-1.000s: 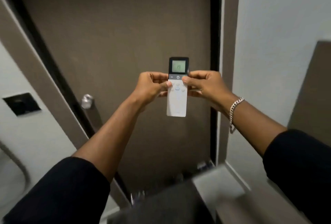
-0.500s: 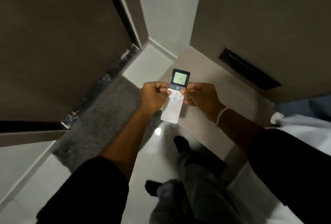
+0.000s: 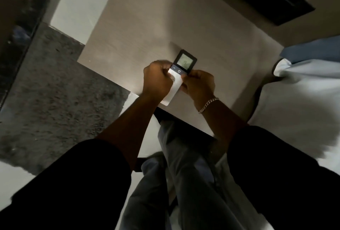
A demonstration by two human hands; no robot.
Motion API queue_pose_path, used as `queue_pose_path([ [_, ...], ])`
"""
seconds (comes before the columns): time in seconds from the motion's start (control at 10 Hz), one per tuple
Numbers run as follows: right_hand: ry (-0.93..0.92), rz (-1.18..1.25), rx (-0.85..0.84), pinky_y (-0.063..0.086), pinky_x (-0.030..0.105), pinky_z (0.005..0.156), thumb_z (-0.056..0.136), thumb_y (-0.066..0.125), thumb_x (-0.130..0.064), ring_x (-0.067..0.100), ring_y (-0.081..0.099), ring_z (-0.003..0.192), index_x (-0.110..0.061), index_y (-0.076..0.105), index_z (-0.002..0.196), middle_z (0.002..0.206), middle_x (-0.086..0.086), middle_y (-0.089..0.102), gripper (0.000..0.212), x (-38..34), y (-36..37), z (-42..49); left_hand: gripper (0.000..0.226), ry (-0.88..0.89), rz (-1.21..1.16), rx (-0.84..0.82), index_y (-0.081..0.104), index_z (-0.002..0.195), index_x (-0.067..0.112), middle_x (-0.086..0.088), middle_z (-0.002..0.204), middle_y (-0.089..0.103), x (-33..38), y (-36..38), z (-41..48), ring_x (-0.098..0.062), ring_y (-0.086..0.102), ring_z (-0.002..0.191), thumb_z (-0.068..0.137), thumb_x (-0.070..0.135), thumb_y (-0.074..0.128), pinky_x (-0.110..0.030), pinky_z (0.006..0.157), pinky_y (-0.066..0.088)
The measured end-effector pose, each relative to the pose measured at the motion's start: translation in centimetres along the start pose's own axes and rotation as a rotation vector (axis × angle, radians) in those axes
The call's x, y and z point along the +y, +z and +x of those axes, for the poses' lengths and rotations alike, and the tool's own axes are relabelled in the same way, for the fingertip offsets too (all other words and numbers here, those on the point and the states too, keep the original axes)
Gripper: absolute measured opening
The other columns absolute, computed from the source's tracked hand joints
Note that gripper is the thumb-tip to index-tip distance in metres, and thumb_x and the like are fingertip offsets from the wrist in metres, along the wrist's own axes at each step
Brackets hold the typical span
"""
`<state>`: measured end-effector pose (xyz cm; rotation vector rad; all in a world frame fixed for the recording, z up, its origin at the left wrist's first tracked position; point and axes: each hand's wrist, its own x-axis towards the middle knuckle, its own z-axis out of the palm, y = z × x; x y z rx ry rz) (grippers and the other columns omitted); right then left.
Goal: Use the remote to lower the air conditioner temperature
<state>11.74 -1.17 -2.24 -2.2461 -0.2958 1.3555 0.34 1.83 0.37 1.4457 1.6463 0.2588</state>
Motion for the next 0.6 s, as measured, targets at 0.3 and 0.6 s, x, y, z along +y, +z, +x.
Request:
queue_pose_path([
  [0.3, 0.021, -0.037, -0.008, 0.059, 0.05, 0.087, 0.081, 0.066, -0.01, 0.033, 0.072, 0.089, 0.002, 0.072, 0.097, 0.104, 0.025, 0.073, 0.021, -1.1, 0.3, 0.6, 0.029, -0.024, 0.137, -0.067, 0.068, 0.108, 0.002, -0.018, 0.111, 0.071, 1.4, -1.1, 0.8, -0.033, 0.063, 0.106, 0.083, 0.0, 0.053, -0.024, 0.084, 0.045],
  [0.6, 0.027, -0.079, 0.076, 0.057, 0.016, 0.079, 0.083, 0.066, -0.007, 0.028, 0.07, 0.106, -0.001, 0.072, 0.11, 0.114, 0.015, 0.074, 0.028, -2.5, -0.2, -2.2, 0.025, -0.136, -0.101, -0.051, 0.07, 0.11, 0.005, -0.015, 0.111, 0.073, 1.2, -4.6, -2.0, -0.016, 0.062, 0.094, 0.087, 0.008, 0.061, 0.008, 0.07, 0.03],
])
